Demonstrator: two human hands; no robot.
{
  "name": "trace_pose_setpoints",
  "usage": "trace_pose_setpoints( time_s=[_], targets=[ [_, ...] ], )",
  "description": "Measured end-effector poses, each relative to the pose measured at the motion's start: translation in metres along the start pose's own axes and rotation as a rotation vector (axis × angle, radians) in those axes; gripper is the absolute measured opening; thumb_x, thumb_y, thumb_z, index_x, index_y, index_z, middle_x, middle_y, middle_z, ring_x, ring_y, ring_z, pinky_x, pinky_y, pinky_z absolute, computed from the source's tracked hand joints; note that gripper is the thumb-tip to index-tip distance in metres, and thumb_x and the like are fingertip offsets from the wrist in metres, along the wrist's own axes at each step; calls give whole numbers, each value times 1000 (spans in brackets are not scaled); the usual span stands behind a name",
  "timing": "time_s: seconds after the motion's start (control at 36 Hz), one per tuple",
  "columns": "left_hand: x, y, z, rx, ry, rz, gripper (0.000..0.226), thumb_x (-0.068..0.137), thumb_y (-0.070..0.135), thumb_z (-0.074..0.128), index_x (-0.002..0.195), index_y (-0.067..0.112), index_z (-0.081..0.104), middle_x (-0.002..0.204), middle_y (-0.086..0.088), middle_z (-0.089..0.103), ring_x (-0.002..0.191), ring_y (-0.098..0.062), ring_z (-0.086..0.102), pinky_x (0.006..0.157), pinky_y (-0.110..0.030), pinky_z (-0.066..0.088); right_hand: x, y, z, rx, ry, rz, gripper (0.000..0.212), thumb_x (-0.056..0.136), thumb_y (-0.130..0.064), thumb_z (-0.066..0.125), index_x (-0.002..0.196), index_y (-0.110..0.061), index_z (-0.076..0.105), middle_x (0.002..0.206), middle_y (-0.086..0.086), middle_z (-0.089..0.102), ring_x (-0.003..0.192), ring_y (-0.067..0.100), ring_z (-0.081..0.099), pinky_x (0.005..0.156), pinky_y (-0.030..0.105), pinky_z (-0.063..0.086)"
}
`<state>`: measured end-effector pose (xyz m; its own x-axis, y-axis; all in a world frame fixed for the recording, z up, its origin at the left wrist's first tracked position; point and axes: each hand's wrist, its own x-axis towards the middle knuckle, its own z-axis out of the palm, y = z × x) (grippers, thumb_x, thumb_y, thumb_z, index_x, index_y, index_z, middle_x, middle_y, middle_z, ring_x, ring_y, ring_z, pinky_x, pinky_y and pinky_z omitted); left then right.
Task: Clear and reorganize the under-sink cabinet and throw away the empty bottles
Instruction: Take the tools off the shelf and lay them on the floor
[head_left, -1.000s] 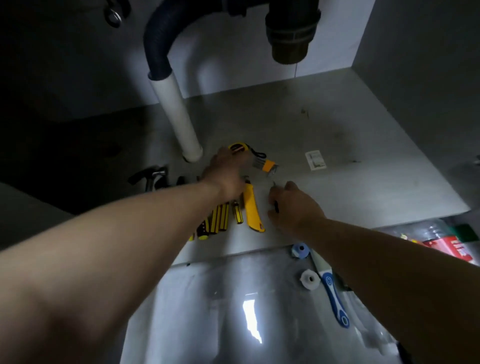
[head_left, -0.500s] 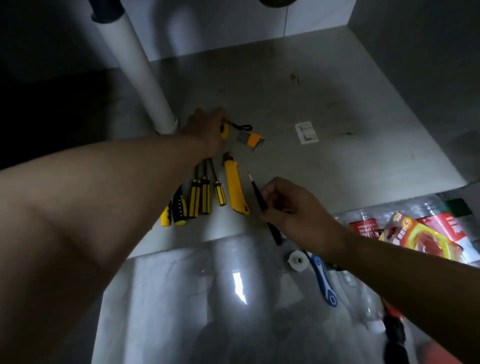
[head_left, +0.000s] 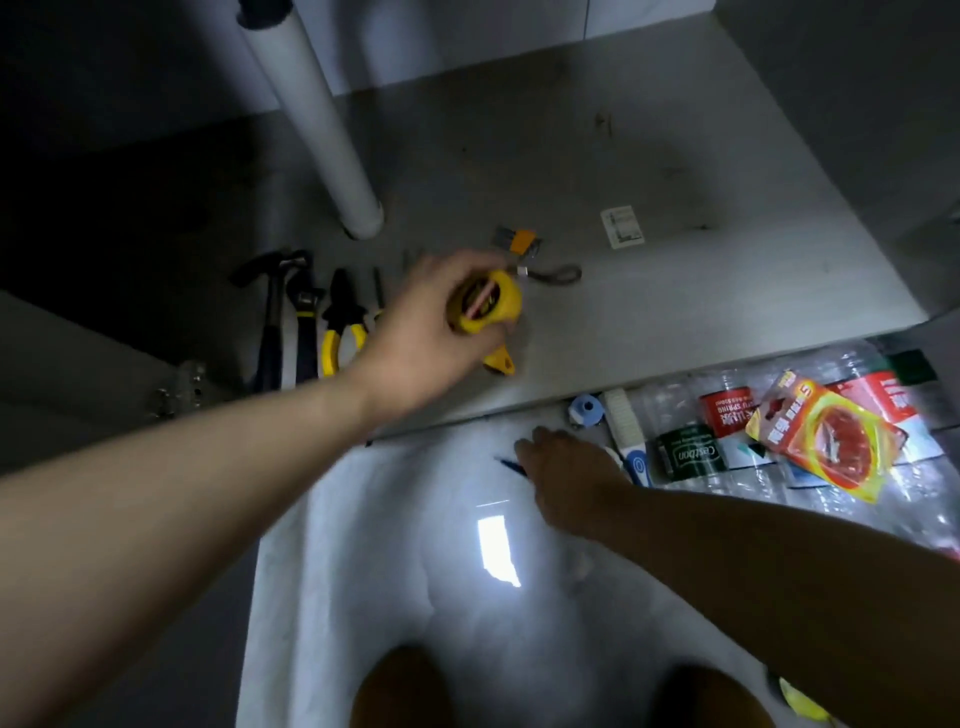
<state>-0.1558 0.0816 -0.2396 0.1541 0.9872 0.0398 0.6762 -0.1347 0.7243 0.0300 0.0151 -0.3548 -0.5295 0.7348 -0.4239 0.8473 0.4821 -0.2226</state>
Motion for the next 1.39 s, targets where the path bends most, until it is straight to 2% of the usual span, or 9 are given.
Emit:
trace_pose_setpoints(
  time_s=[0.19, 0.31, 0.56, 0.67, 0.83, 0.94, 1.08, 1.22, 1.39],
  targets=[
    [-96, -8, 12, 219, -219, 146, 55, 81, 41, 68, 132, 35, 49, 117, 9, 45, 107, -7, 51, 88, -27, 50, 14, 17, -10, -15, 59, 90, 38, 98, -14, 49, 136, -19, 55, 136, 9, 58, 123, 29, 57, 97, 41, 52],
    [-124, -32, 16, 407, -399, 232, 54, 87, 50, 60, 138, 34, 46, 119, 9, 44, 105, -8, 49, 83, -26, 51, 17, 14, -18, -79, 87, 85, 21, 100, -21, 49, 115, -14, 63, 120, 10, 65, 112, 28, 61, 87, 40, 56],
    [-138, -89, 29, 537, -520, 48, 56, 92, 35, 64, 143, 38, 39, 137, 4, 37, 123, -20, 43, 89, -37, 55, 25, 3, -2, -148, 100, 36, 40, 89, -1, 53, 126, -17, 51, 122, 10, 62, 104, 30, 67, 64, 36, 49],
    [-132, -101, 39, 465, -508, -90, 58, 93, 22, 62, 146, 35, 42, 142, 1, 37, 131, -23, 40, 97, -41, 51, 19, 5, 4, -132, 187, 17, 69, 85, 1, 54, 148, -23, 36, 131, 10, 54, 96, 29, 68, 55, 32, 39],
    [-122, -111, 56, 388, -429, -256, 57, 96, 15, 57, 147, 35, 42, 149, -5, 37, 131, -29, 46, 109, -34, 43, -16, 13, 2, -36, 67, -217, 24, 94, -27, 45, 115, -19, 55, 112, 4, 60, 85, 28, 67, 66, 38, 54],
    [-113, -104, 68, 421, -351, -173, 41, 106, 16, 40, 146, 15, 48, 151, -12, 45, 136, -28, 43, 88, 8, 27, -33, 19, -16, 44, 162, -330, 19, 92, -26, 47, 103, -17, 60, 94, 1, 62, 71, 23, 64, 58, 35, 53],
    [-119, -93, 57, 587, -389, -125, 62, 92, 9, 54, 150, 24, 38, 149, -6, 38, 129, -28, 46, 103, -36, 45, -20, 22, -51, 144, 446, -267, 14, 88, -22, 51, 94, -14, 61, 84, 3, 62, 64, 26, 60, 51, 36, 48],
    [-122, -69, 43, 425, -413, 214, 38, 93, 23, 47, 128, 24, 62, 130, 3, 55, 110, -20, 58, 84, -34, 53, 25, 28, -89, 332, 629, -37, 15, 88, -11, 53, 101, -11, 59, 99, 10, 55, 81, 31, 58, 64, 43, 51],
    [-81, -48, 40, 299, 29, 104, 26, 91, 8, 55, 114, 17, 63, 111, 0, 55, 100, -20, 55, 74, -36, 52, 86, 43, -124, 270, 470, 99, 45, 83, -11, 60, 128, -13, 53, 128, 17, 39, 112, 36, 47, 83, 36, 47]
  ],
)
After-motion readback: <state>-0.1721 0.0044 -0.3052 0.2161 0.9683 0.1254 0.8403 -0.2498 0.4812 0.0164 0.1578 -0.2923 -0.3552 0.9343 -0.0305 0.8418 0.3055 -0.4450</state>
